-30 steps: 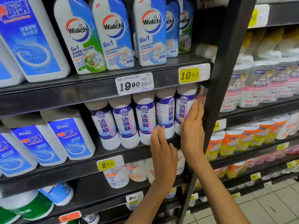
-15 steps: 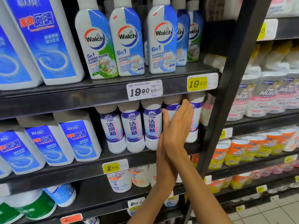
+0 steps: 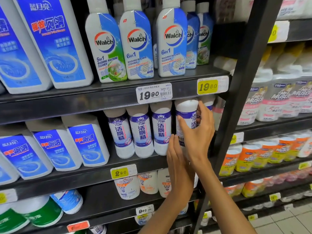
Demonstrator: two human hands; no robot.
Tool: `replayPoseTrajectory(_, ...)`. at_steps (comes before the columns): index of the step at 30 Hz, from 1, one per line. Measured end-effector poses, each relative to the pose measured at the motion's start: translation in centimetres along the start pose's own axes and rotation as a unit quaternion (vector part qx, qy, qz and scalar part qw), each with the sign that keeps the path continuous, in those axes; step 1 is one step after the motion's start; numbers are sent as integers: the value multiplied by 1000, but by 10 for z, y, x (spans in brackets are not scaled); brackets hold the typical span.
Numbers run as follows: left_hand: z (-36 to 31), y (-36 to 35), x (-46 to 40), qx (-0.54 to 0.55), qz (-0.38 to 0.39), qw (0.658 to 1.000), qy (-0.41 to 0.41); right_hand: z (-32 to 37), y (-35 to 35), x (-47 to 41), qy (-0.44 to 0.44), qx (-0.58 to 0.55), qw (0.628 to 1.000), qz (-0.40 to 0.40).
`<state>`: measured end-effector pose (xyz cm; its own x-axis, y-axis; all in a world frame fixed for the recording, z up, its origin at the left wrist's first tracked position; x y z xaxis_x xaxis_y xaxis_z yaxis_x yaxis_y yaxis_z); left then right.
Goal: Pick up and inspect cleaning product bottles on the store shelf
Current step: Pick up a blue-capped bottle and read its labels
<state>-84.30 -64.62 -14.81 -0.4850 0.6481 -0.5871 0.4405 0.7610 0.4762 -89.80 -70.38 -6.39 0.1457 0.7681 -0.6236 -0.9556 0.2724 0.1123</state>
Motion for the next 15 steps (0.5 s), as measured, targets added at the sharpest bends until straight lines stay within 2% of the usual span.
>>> replayPoseTrajectory(2, 2, -5, -6, -44, 39, 997, 57, 0, 4, 1, -4, 0, 1000, 9)
replayPoseTrajectory(5, 5, -6, -7, 6, 97, 990, 99, -5, 8, 5, -31, -22, 999, 27)
replayPoseTrajectory(8, 12, -2, 6, 165, 136, 964, 156, -10, 11, 12, -29, -14, 998, 52)
replayPoseTrajectory(11, 26, 10, 21, 232, 156, 949, 145, -24, 16, 13, -80, -68, 988, 110)
replayPoseTrajectory(13, 37, 20, 32, 269, 190, 931, 158, -39, 14, 15, -189, -179, 951, 165)
replayPoseTrajectory(15, 41, 27, 43, 313, 236, 899, 194, -49, 6, 27, -306, -267, 884, 231)
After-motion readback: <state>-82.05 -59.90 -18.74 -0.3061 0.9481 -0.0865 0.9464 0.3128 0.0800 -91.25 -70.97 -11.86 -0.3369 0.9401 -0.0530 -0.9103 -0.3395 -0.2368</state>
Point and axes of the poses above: each hand's wrist, its own x-axis away from the middle knuckle, its own y-axis out of the back of the hand, z = x × y, the point moved 6 cm from there along -x, towards the middle knuckle, and after that the axes turned 2 degrees about y, right-handed, at the moved point
